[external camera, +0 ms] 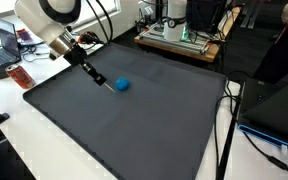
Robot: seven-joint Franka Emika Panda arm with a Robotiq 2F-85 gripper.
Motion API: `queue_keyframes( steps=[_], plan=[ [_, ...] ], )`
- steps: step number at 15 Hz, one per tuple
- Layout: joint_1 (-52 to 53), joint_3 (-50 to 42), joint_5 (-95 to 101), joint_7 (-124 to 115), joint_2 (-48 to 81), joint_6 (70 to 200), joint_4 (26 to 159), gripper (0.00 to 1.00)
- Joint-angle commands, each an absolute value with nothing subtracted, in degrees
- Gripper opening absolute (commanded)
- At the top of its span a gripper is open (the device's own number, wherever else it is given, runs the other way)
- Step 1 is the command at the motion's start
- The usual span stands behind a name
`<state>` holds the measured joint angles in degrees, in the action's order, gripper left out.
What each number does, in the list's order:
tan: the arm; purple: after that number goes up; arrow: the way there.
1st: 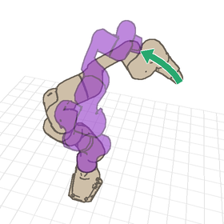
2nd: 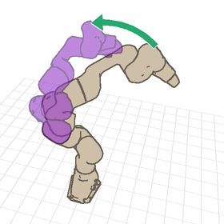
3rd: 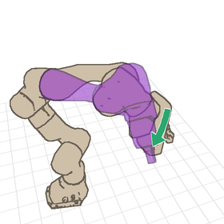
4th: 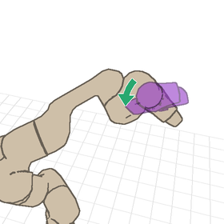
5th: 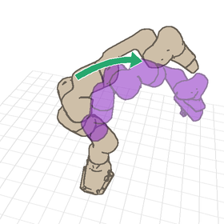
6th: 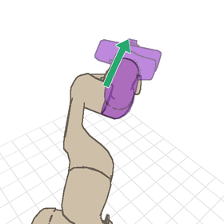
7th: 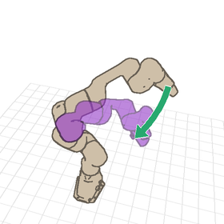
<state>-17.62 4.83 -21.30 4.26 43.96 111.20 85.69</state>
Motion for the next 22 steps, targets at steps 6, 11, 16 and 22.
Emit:
queue_keyframes(
  steps=[6,11,16,22],
  plan=[
    [-20.40,4.82,-33.17,17.02,35.07,121.33,102.31,0.03],
    [-21.34,4.72,-39.49,24.40,32.22,125.46,108.19,0.03],
    [-22.00,4.47,-47.30,32.96,29.61,128.82,113.27,0.03],
    [-20.84,2.34,-54.62,40.67,26.28,130.47,117.91,0.03]
  ],
)
